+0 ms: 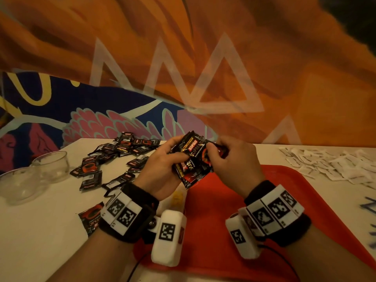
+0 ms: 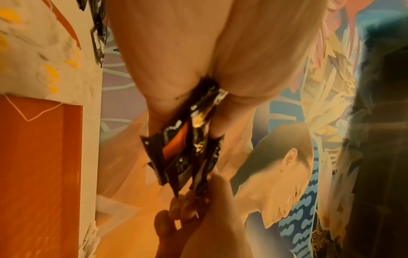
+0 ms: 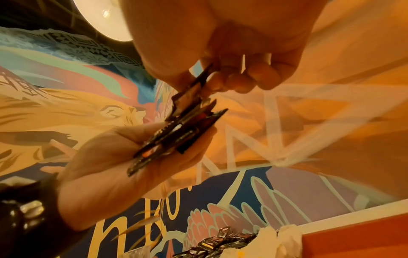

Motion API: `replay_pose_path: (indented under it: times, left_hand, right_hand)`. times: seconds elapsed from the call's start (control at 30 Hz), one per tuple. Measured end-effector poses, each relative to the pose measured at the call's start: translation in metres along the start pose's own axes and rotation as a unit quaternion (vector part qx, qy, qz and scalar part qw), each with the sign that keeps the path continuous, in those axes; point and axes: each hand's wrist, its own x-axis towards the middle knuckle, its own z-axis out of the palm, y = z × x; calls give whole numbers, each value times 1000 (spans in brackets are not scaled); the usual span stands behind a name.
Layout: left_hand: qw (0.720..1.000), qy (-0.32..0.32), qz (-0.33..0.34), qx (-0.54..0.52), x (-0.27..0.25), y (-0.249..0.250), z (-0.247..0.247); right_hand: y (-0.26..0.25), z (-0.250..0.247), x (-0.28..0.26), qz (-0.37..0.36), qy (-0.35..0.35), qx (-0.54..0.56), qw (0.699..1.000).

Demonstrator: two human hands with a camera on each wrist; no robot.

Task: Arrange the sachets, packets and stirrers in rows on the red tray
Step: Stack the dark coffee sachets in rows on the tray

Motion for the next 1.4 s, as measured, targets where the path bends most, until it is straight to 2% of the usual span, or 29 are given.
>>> replay_pose_path:
  times: [0.2, 0.4, 0.43, 0.5, 0.57, 0.6, 0.67, 0.77, 0.87, 0.93, 1.03, 1.13, 1.2, 1.3, 1.4]
  left_hand:
    - [1000, -6, 11, 5, -3, -1, 1]
    - [997, 59, 32, 28, 4, -3, 3]
    - [996, 70, 35, 37, 5, -3, 1]
    - [994, 84, 42, 57, 6, -2, -1]
    - [995, 78, 36, 56, 5, -3, 2]
    - [996, 71, 30, 47, 4, -4, 3]
    - [997, 64, 19, 29, 2, -6, 5]
    - [1000, 18, -21, -13, -3, -7, 8]
    - [995, -11, -56, -80, -6, -4, 8]
    - [990, -27, -49, -133, -7, -3, 7]
    - [986, -51, -23, -160, -9, -4, 4]
    - [986, -51, -6, -158, -13, -9, 11]
    - [989, -13, -10, -149, -14, -11, 14]
    - [993, 36, 40, -103, -10, -14, 14]
    - [996, 13, 13, -83, -9, -15, 16]
  right_hand:
    - [0, 0, 0, 0, 4, -10, 1000]
    - [-5, 0, 0, -8, -46, 2, 999]
    - [-5, -3, 0, -17, -66, 15, 998]
    - [-6, -11, -1, -73, -152, 12, 986]
    - [-10, -12, -4, -147, -249, -19, 957]
    - [-13, -9, -6, -183, -270, -39, 945]
    - [-15, -2, -8, -222, -258, -59, 938]
    - [-14, 1, -6, -222, -202, -35, 953]
    - [-14, 5, -6, -251, -157, -28, 955]
    - [-14, 7, -6, -263, -135, -37, 955]
    - [-16, 5, -5, -238, -115, -29, 964]
    - [-23, 1, -8, -200, -136, -22, 970]
    - [-27, -1, -13, -189, -174, -53, 965]
    - [-27, -4, -15, -198, -229, -101, 948]
    - [-26, -6, -13, -206, -259, -132, 934]
